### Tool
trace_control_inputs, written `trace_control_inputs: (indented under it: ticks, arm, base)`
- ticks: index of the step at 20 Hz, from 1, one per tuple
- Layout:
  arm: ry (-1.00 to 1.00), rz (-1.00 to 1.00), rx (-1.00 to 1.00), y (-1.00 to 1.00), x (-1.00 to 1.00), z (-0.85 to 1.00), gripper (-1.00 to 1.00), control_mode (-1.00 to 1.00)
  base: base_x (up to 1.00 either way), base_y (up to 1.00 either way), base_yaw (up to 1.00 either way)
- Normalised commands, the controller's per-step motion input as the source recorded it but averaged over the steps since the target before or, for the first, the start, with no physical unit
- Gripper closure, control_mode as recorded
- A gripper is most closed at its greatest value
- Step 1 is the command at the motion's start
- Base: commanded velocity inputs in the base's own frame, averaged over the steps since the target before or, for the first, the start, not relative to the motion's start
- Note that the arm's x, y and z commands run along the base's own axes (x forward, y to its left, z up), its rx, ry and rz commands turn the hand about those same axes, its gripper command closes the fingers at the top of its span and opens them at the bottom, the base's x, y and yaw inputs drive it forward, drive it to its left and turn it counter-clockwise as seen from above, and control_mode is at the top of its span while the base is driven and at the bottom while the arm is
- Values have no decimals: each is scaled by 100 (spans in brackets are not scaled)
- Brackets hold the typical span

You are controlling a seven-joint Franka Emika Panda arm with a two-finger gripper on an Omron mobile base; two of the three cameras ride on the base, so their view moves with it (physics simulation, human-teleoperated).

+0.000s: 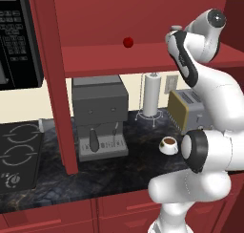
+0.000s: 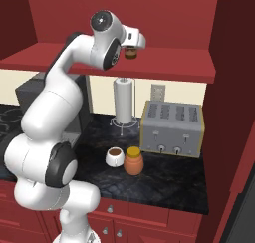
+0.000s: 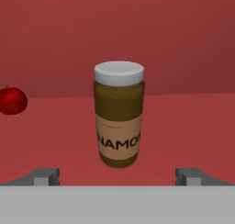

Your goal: Pick the cinnamon and honey bottle from the cabinet and place them next to the mug.

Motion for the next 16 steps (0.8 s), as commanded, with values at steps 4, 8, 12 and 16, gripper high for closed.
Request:
trace_control_inputs:
  ticks: [4, 8, 12, 16]
  arm:
    - [0, 0, 0, 0, 14, 0, -100, -100]
    - [0, 0, 0, 0, 15, -1, -100, -100]
    - [0, 0, 0, 0, 12, -1, -100, -100]
    - [0, 0, 0, 0, 11, 0, -100, -100]
  base:
    - [0, 0, 0]
    - [0, 0, 0]
    - [0, 0, 0]
    - [0, 0, 0]
